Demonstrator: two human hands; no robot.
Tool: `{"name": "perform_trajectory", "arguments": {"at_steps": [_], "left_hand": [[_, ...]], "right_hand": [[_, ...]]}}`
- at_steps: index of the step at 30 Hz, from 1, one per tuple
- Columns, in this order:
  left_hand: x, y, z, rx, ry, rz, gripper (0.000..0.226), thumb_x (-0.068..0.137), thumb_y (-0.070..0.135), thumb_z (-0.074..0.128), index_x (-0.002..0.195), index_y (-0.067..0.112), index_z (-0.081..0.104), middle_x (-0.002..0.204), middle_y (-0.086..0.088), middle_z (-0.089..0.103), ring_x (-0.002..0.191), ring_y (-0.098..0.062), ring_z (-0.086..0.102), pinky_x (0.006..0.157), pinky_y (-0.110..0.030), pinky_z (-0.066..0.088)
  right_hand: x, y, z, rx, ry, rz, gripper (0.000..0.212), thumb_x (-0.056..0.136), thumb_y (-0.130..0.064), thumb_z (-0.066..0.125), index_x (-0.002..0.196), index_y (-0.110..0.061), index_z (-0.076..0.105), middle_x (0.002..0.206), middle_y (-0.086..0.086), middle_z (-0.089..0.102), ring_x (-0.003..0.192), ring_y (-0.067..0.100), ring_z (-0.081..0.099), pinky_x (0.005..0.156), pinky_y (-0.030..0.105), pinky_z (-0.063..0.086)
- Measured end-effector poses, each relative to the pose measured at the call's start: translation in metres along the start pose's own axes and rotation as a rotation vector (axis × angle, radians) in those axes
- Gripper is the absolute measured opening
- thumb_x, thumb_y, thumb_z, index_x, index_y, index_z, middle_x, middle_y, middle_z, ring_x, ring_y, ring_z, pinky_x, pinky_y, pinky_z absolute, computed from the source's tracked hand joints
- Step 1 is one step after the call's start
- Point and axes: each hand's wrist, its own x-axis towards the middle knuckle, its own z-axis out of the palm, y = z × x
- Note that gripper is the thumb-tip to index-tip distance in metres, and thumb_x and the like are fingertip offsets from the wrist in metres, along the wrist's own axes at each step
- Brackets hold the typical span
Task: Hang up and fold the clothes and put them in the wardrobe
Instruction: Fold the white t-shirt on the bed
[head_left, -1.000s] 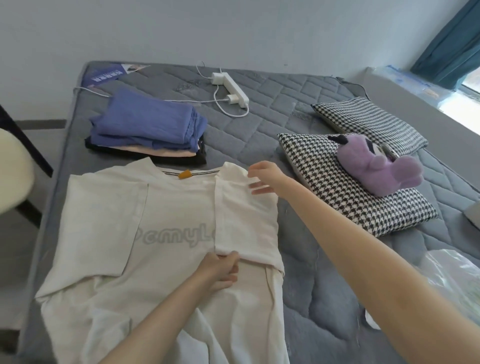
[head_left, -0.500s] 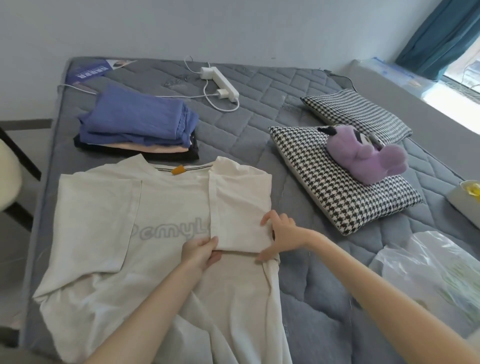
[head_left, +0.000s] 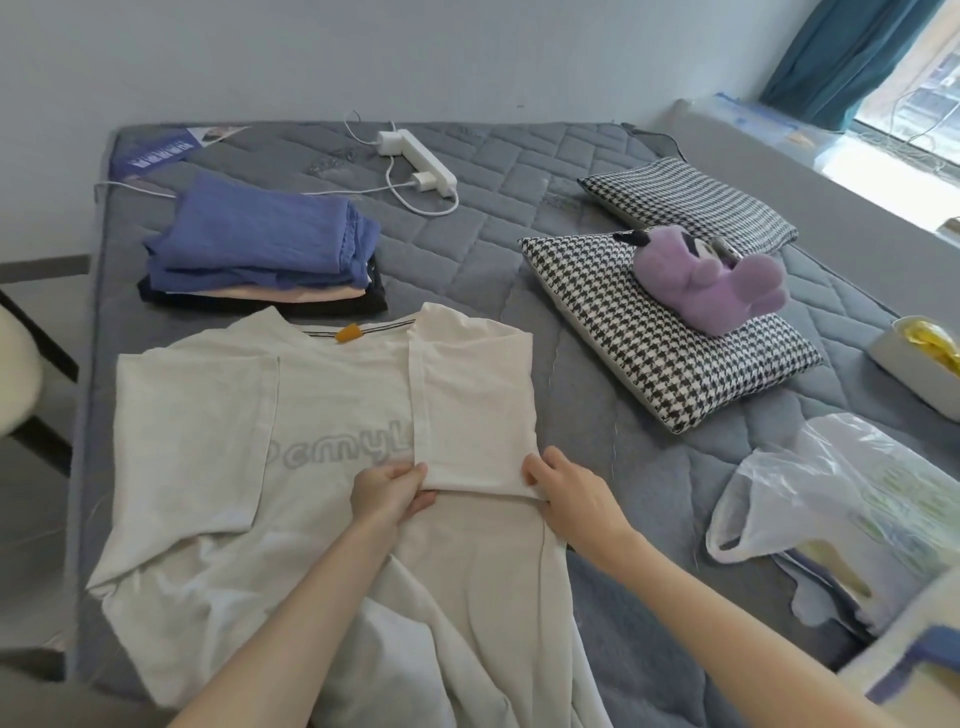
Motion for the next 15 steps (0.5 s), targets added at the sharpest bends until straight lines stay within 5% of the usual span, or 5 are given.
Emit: {"name": "perform_trajectory", "arguments": {"at_steps": [7,11,15], "left_hand": [[0.001,-0.003,-0.004,0.092,0.007,0.029,0.010,0.088,0.004,0.066,0.092,-0.005,0.066,0.081,-0.016,0.068,0.062,-0.021,0.068,0.047,-0.017,0.053],[-0.001,-0.003,-0.005,0.121,0.018,0.061,0.007,0.086,0.007,0.068,0.081,0.002,0.067,0.071,-0.010,0.068,0.051,-0.013,0.068,0.045,-0.016,0.052],[-0.002,-0.004,-0.008,0.119,0.003,0.080,0.008,0.085,0.008,0.069,0.078,0.005,0.069,0.069,-0.008,0.071,0.055,-0.015,0.070,0.048,-0.017,0.054]], "right_hand": [[0.028,-0.004,-0.033,-0.028,-0.394,0.054,0.029,0.078,-0.029,0.059,0.105,-0.019,0.055,0.105,-0.002,0.058,0.096,0.023,0.057,0.067,0.031,0.035],[0.045,-0.021,-0.039,-0.007,-0.056,0.021,0.030,0.091,-0.025,0.046,0.115,-0.017,0.063,0.120,0.002,0.056,0.115,0.024,0.049,0.088,0.036,0.041],[0.064,-0.054,-0.009,0.162,0.019,-0.121,0.053,0.096,-0.016,0.038,0.149,-0.017,0.031,0.156,0.003,0.027,0.144,0.022,0.022,0.114,0.036,0.018]]}}
